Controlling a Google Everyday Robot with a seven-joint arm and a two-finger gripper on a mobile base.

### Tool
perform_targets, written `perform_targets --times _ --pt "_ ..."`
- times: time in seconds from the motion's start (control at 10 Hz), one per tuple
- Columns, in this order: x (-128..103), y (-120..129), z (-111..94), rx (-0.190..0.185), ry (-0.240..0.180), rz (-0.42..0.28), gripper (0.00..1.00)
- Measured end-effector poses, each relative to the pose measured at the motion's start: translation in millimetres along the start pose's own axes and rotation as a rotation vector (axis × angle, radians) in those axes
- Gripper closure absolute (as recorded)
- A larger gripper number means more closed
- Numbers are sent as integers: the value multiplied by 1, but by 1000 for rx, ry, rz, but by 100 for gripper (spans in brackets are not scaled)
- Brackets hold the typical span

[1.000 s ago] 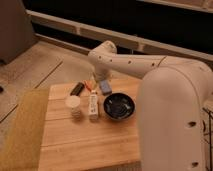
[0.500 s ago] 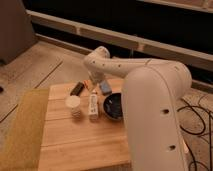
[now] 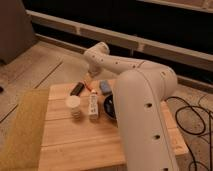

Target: Place the pepper in the ceramic bowl

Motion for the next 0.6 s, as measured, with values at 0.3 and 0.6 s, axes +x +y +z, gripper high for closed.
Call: perform_targets --times 0.3,0.6 --pt "-6 2 17 -56 -20 -3 35" --pt "-6 3 17 -57 -20 -5 35"
